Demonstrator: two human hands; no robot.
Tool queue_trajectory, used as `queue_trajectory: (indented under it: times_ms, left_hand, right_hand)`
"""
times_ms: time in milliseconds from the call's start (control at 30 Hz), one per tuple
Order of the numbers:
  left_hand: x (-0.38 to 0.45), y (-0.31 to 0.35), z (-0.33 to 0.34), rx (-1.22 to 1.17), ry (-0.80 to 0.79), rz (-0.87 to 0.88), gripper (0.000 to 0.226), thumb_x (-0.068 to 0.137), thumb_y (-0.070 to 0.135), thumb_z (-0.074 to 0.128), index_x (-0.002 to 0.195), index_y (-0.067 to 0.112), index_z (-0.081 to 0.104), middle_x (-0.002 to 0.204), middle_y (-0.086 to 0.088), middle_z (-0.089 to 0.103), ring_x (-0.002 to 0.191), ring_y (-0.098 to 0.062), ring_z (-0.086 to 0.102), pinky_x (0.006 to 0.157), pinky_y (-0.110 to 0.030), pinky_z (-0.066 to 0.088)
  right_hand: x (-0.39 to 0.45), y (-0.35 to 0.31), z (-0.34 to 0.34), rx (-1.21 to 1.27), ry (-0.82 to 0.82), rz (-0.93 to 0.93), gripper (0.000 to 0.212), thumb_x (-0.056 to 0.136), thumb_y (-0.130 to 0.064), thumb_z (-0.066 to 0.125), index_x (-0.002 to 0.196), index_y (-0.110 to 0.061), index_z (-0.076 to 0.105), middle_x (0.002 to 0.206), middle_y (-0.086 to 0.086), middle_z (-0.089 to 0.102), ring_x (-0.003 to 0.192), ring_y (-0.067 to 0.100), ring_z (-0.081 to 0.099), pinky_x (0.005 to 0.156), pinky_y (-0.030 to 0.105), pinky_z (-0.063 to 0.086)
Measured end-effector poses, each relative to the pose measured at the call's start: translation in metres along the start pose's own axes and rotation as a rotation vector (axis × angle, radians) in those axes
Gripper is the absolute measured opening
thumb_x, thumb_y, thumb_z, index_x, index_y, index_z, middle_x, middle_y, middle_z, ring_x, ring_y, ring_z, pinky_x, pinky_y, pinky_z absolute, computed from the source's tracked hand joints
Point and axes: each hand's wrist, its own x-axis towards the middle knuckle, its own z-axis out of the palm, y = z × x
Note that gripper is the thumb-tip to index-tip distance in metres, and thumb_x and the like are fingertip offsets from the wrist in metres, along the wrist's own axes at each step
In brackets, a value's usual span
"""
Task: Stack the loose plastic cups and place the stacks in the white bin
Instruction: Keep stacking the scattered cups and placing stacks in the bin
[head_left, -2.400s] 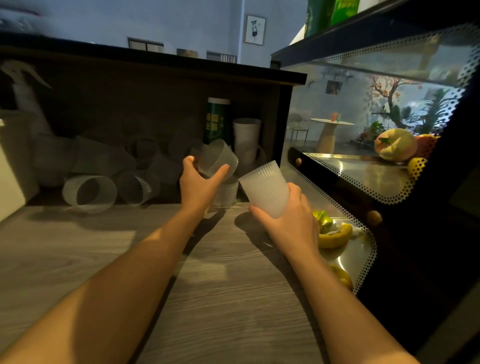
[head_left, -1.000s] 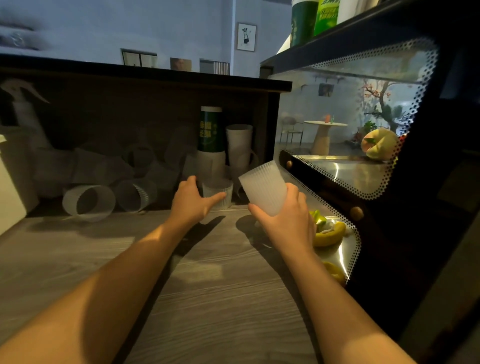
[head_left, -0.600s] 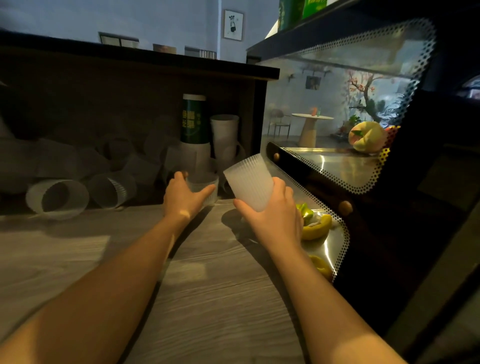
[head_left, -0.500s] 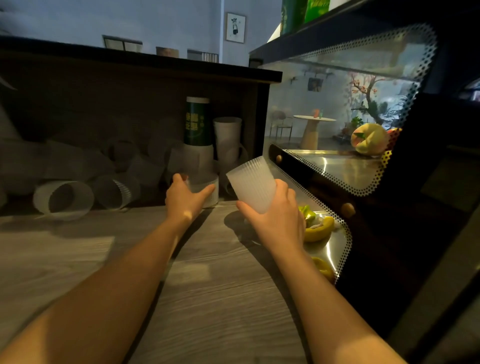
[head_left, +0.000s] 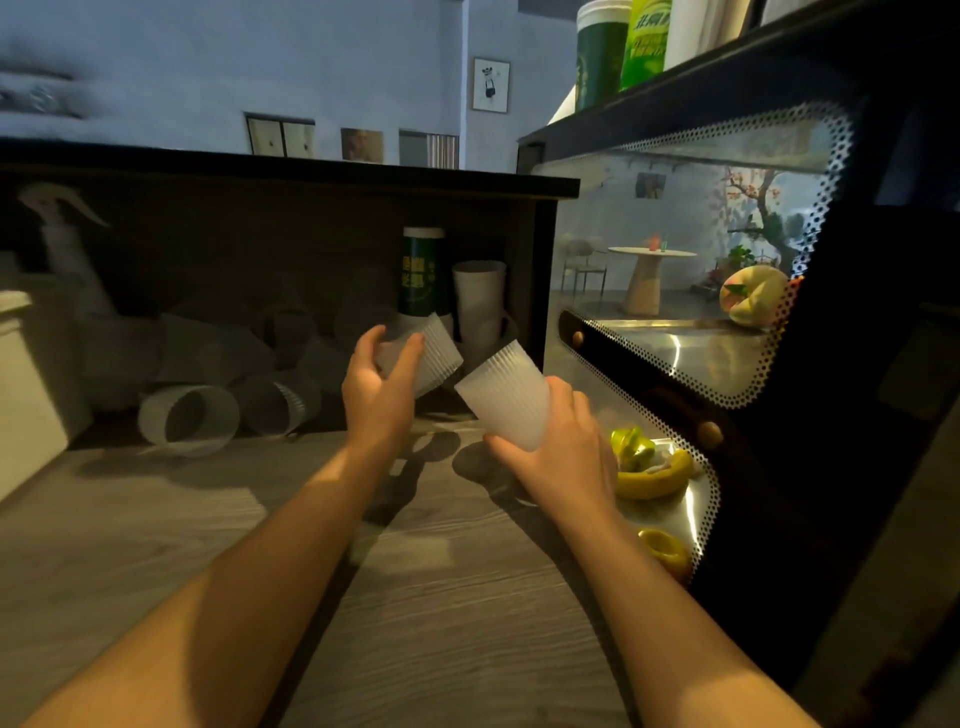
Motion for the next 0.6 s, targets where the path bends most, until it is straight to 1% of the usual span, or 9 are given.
queue_trajectory:
  times_ms: [100, 167, 333, 400, 500, 533, 600]
  left_hand:
    - [-0.001, 0.015, -0.007, -0.095, -0.013, 0.046, 0.053, 0.093, 0.037, 0.062, 0.142, 0.024, 0.044, 0.127, -0.001, 0.053, 0.111, -0.018, 0.058, 0.090, -0.042, 0.056]
    - [-0.003, 0.022, -0.010, -0.113, -0.041, 0.072, 0.052, 0.094, 0.036, 0.061, 0.142, 0.023, 0.044, 0.126, 0.001, 0.054, 0.110, -0.014, 0.058, 0.084, -0.035, 0.057]
    - [-0.010, 0.030, -0.014, -0.110, -0.118, 0.120, 0.046, 0.096, 0.036, 0.058, 0.138, 0.024, 0.044, 0.125, 0.003, 0.053, 0.109, -0.013, 0.058, 0.070, -0.021, 0.054]
    - [-0.013, 0.031, -0.013, -0.087, -0.145, 0.140, 0.044, 0.096, 0.036, 0.058, 0.136, 0.025, 0.045, 0.127, 0.002, 0.053, 0.112, -0.014, 0.057, 0.073, -0.023, 0.056]
    - [-0.018, 0.030, -0.011, -0.052, -0.195, 0.151, 0.041, 0.095, 0.038, 0.058, 0.133, 0.027, 0.045, 0.124, 0.005, 0.054, 0.114, -0.013, 0.056, 0.087, -0.032, 0.055]
    - [-0.021, 0.029, -0.009, -0.044, -0.213, 0.152, 0.043, 0.095, 0.038, 0.058, 0.134, 0.027, 0.045, 0.125, 0.004, 0.054, 0.113, -0.012, 0.056, 0.087, -0.030, 0.055]
    - [-0.026, 0.029, -0.008, -0.031, -0.231, 0.158, 0.047, 0.095, 0.036, 0.058, 0.139, 0.025, 0.043, 0.127, 0.002, 0.053, 0.109, -0.008, 0.057, 0.076, -0.017, 0.054]
  right_hand:
    - [-0.001, -0.002, 0.003, -0.022, -0.007, -0.040, 0.074, 0.075, -0.058, 0.068, 0.132, -0.027, 0.033, 0.122, -0.001, 0.045, 0.108, 0.022, 0.050, 0.077, 0.032, 0.036]
    - [-0.001, -0.003, 0.004, -0.017, -0.007, -0.045, 0.074, 0.074, -0.058, 0.069, 0.132, -0.027, 0.034, 0.122, -0.001, 0.045, 0.108, 0.022, 0.050, 0.078, 0.034, 0.039]
    - [-0.003, -0.005, 0.005, 0.008, -0.010, -0.063, 0.077, 0.075, -0.057, 0.070, 0.134, -0.028, 0.030, 0.124, -0.002, 0.044, 0.109, 0.019, 0.049, 0.082, 0.034, 0.047]
    - [-0.004, -0.006, 0.006, 0.021, -0.003, -0.070, 0.077, 0.074, -0.057, 0.070, 0.134, -0.028, 0.030, 0.123, -0.002, 0.044, 0.109, 0.018, 0.049, 0.083, 0.035, 0.049]
    - [-0.004, -0.007, 0.007, 0.045, 0.004, -0.080, 0.078, 0.073, -0.058, 0.071, 0.133, -0.028, 0.031, 0.122, -0.003, 0.044, 0.107, 0.018, 0.050, 0.081, 0.036, 0.051]
    - [-0.004, -0.007, 0.007, 0.053, -0.001, -0.087, 0.080, 0.073, -0.059, 0.071, 0.134, -0.028, 0.030, 0.122, -0.003, 0.044, 0.108, 0.017, 0.050, 0.082, 0.036, 0.051]
    - [-0.005, -0.008, 0.008, 0.064, -0.016, -0.111, 0.082, 0.072, -0.059, 0.071, 0.136, -0.028, 0.030, 0.123, -0.004, 0.044, 0.108, 0.017, 0.049, 0.082, 0.036, 0.051]
